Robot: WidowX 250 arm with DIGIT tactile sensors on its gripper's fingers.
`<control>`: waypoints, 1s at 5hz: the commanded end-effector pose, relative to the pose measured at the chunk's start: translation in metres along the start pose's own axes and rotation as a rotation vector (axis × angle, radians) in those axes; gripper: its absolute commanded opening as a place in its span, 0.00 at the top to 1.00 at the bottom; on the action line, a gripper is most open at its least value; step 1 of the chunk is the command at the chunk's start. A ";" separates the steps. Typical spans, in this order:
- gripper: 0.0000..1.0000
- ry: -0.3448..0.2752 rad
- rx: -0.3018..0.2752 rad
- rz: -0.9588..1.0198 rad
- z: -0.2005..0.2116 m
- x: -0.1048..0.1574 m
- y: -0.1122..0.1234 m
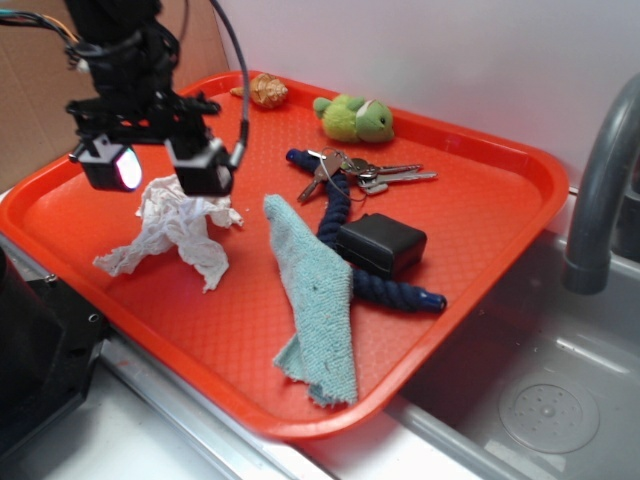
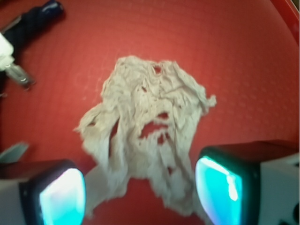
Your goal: Grab the white paper.
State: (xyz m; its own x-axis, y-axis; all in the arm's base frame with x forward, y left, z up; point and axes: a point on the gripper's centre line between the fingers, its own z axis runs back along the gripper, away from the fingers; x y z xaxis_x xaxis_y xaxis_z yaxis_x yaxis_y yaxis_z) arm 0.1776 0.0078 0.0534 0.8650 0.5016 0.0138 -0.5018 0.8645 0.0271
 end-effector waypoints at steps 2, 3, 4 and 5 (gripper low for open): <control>0.12 0.055 0.069 -0.063 -0.041 0.017 0.008; 1.00 0.067 0.068 -0.052 -0.049 0.006 0.014; 1.00 0.100 0.023 -0.082 -0.047 -0.001 0.023; 1.00 0.082 -0.009 -0.202 -0.019 0.002 0.037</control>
State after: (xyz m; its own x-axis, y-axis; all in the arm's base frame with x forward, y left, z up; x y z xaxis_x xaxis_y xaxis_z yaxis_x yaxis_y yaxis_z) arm 0.1573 0.0370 0.0297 0.9407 0.3224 -0.1060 -0.3224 0.9464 0.0170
